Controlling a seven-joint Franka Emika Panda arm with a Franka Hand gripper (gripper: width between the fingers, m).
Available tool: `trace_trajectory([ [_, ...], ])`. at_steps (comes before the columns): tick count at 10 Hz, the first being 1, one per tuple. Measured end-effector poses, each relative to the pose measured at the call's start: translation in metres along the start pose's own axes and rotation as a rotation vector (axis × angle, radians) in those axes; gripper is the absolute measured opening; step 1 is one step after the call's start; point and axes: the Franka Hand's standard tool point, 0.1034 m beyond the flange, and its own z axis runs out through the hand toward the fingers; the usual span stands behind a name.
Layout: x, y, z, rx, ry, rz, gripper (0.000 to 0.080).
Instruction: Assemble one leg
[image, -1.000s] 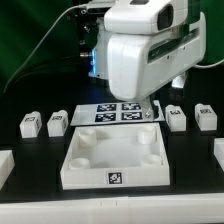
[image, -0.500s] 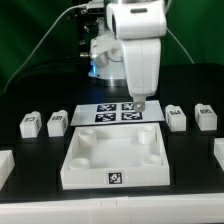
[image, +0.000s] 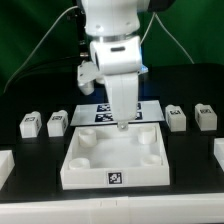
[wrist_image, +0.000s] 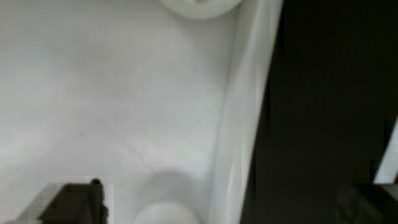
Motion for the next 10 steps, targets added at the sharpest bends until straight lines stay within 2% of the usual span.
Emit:
trace_trajectory([
  [2,-0.009,0.003,0.012,0.015,0.007,0.023,0.0649],
  [4,-0.008,0.004,0.023,0.030,0.013,0.041,0.0649],
  [5,-0.008,0.004,0.024,0.032,0.013,0.042,0.0649],
  [6,-0.008,0.003,0.024,0.032,0.013,0.042,0.0556],
  [7,-0.008,0.003,0.024,0.033,0.013,0.042,0.0556],
  [8,-0.008,0.003,0.024,0.033,0.013,0.042,0.0376],
  [9,-0.008,0.003,0.025,0.034,0.014,0.042,0.0376],
  [10,-0.008,0.003,0.025,0.034,0.014,0.042,0.0150],
])
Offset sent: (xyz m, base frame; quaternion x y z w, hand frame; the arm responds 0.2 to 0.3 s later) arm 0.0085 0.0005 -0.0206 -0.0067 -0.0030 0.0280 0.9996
